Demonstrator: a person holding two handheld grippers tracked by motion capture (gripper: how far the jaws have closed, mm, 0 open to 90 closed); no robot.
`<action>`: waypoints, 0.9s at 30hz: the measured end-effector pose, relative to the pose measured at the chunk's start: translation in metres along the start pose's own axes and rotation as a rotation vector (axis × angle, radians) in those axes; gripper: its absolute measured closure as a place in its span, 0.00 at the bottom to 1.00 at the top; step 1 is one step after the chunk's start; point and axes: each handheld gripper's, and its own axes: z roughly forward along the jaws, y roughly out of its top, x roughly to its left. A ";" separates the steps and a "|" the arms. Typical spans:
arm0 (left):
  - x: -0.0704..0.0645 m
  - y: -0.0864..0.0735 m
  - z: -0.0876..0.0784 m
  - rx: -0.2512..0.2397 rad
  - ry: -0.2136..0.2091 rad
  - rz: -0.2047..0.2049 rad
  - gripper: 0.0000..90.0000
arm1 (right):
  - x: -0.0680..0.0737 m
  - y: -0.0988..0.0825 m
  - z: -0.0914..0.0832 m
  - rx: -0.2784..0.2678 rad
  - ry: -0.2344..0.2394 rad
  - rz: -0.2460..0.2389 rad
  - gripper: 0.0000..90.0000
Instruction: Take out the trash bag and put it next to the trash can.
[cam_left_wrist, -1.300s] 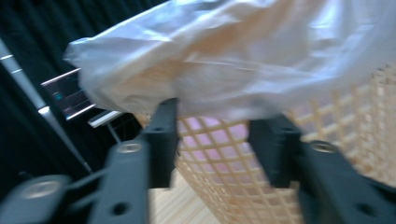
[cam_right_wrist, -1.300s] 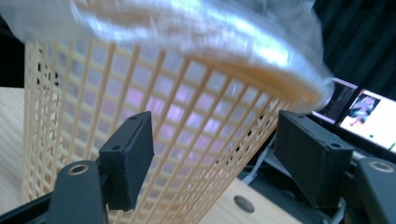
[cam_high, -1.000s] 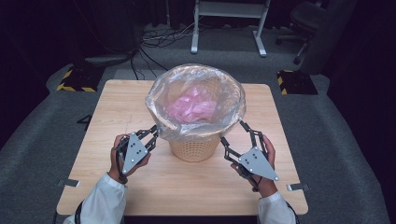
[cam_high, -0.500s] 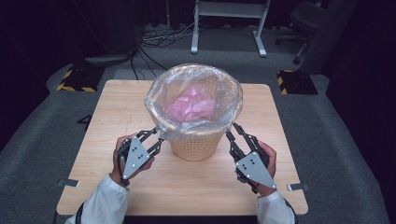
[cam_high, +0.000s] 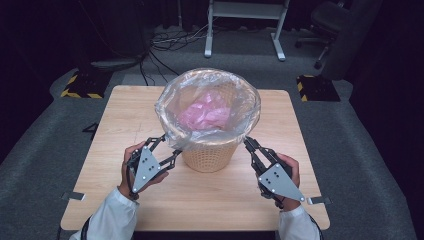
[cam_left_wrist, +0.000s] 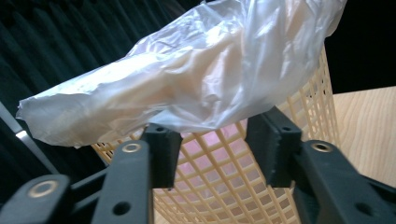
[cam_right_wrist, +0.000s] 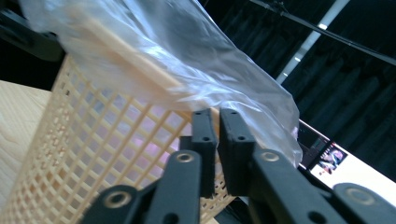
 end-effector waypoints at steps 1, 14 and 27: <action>0.000 0.000 0.000 -0.002 0.001 0.002 0.64 | 0.000 0.001 -0.001 -0.003 0.000 -0.004 1.00; -0.005 0.011 -0.004 0.016 -0.018 0.062 0.99 | -0.008 0.018 0.002 -0.014 -0.039 0.003 1.00; -0.020 0.033 -0.014 -0.025 -0.090 0.091 1.00 | -0.020 0.015 0.002 -0.007 -0.100 0.082 0.82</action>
